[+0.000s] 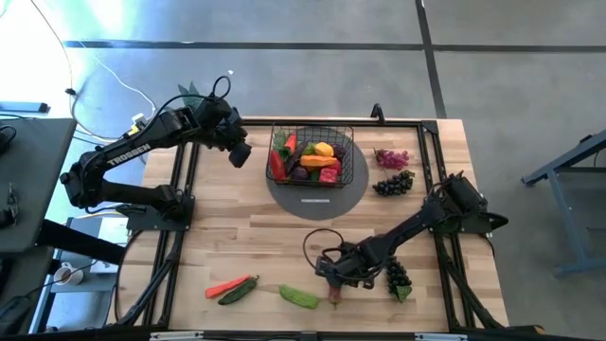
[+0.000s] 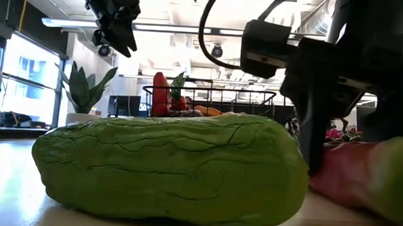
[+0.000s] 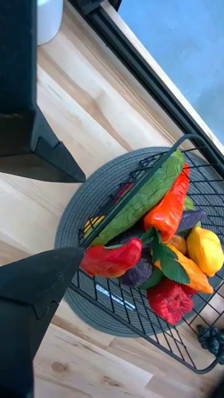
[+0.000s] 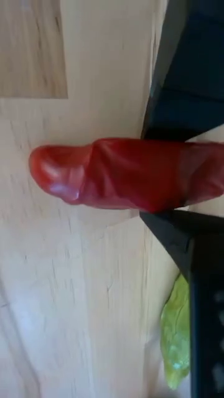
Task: Build produce basket
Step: Put the dark red chili pepper into the wire basket
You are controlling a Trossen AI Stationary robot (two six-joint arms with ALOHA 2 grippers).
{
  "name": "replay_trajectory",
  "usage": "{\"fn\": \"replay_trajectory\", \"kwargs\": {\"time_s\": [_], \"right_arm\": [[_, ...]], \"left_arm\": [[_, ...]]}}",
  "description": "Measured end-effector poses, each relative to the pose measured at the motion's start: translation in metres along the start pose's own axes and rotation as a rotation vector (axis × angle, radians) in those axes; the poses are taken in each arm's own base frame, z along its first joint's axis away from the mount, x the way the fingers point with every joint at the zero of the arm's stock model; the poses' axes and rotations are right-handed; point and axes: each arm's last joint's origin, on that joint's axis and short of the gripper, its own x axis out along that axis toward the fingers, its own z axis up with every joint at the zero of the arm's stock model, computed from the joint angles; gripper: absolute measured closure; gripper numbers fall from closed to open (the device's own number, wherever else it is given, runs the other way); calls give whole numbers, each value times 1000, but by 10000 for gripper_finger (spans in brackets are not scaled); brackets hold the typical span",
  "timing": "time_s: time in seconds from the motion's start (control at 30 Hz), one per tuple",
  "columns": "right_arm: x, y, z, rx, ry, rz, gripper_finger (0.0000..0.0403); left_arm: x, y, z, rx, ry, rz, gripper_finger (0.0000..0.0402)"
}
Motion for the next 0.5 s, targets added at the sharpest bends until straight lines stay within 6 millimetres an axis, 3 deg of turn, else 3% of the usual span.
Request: {"fn": "replay_trajectory", "kwargs": {"time_s": [0.17,0.5], "right_arm": [[-1,1,0,-34,-6,18,326],[-16,28,17,-149,-89,194,327]], "left_arm": [[0,0,0,0,0,0,234],[0,0,0,0,2,-9,234]]}}
